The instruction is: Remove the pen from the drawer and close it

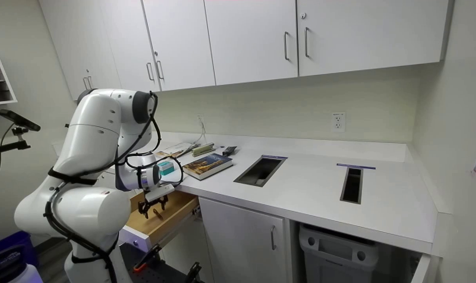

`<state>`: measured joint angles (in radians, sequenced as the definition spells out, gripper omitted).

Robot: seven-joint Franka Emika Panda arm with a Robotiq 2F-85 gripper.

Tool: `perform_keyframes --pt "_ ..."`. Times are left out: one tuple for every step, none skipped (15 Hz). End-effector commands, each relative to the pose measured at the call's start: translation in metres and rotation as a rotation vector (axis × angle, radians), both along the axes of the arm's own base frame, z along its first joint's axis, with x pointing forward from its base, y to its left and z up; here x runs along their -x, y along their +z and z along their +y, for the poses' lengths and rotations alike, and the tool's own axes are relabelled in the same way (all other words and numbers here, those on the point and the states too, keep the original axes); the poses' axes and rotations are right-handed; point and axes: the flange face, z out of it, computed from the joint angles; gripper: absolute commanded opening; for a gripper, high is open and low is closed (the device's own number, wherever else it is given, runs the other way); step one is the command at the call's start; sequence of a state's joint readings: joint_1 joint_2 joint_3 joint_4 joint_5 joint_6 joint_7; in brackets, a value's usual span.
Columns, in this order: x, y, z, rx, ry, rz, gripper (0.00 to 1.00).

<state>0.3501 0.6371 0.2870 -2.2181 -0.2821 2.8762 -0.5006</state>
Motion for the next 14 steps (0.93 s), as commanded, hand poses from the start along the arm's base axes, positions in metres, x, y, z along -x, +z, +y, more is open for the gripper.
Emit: perform_keyframes --pt "-0.005 -0.003 0.005 0.026 -0.009 0.002 0.66" --pt "-0.006 -0.004 0.006 0.025 -0.008 0.001 0.59" --pt "-0.006 -0.004 0.006 0.024 -0.009 0.001 0.51" --pt "-0.006 -0.004 0.006 0.024 -0.013 0.001 0.42" --pt "-0.006 -0.005 0.006 0.023 -0.016 0.0 0.36" --pt "-0.006 -0.005 0.006 0.023 -0.016 0.001 0.27" --pt "-0.007 -0.005 0.006 0.023 -0.017 0.0 0.2" --pt "-0.008 -0.005 0.006 0.023 -0.019 0.0 0.12" --pt "-0.008 -0.006 0.005 0.023 -0.021 0.0 0.05" --pt "-0.009 -0.007 0.005 0.026 -0.023 -0.001 0.0" --pt "-0.009 -0.007 0.005 0.027 -0.024 0.0 0.0" --pt "-0.009 -0.007 0.005 0.029 -0.026 0.0 0.02" --pt "-0.007 0.0 0.005 0.043 -0.027 -0.008 0.03" --pt "-0.005 0.008 0.004 0.047 -0.03 -0.013 0.03"
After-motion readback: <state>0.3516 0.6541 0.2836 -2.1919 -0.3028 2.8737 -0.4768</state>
